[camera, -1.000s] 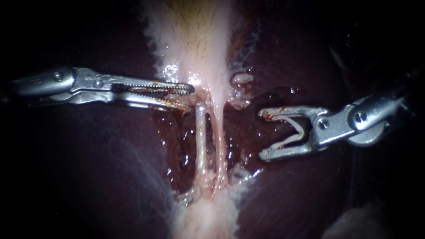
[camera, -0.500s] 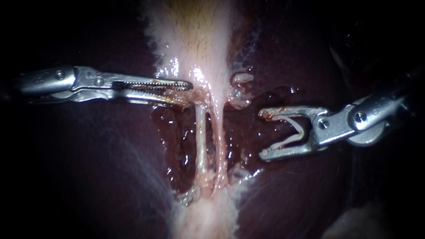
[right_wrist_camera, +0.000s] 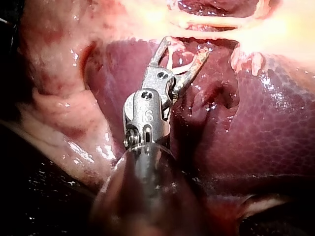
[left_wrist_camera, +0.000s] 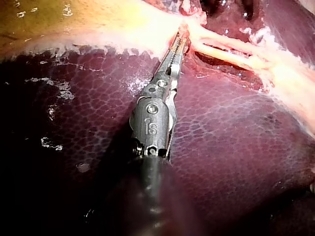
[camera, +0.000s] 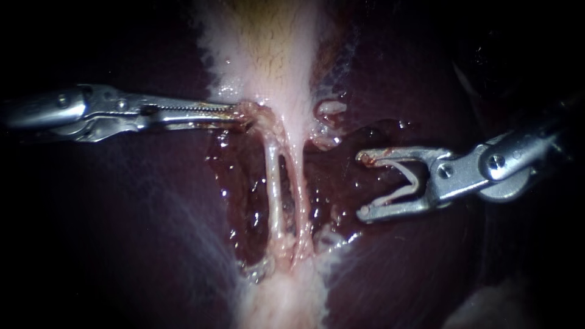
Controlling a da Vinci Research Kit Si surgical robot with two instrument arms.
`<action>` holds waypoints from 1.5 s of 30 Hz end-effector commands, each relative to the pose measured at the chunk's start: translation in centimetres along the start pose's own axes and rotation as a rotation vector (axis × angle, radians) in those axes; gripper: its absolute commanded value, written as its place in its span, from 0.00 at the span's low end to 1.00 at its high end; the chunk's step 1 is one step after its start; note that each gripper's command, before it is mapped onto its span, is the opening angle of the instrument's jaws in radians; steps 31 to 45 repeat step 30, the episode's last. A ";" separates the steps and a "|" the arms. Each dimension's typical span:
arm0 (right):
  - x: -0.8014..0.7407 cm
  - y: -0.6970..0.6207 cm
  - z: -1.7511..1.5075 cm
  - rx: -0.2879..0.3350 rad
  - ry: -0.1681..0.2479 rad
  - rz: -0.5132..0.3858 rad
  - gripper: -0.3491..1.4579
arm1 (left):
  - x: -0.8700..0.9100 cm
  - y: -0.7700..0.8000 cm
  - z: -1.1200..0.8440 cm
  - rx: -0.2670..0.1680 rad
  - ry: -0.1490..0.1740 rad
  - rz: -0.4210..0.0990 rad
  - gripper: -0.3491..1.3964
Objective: Grabbing gallbladder
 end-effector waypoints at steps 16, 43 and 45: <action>0.00 0.00 -0.01 0.000 0.000 0.000 0.47 | 0.74 -0.03 -0.71 -0.027 0.071 -0.066 0.00; 0.00 0.00 -0.01 0.000 0.000 0.000 0.47 | 0.69 -0.08 -0.70 -0.024 0.071 -0.065 0.00; 0.00 0.00 -0.01 0.000 0.000 0.000 0.47 | 0.69 -0.08 -0.70 -0.024 0.071 -0.065 0.00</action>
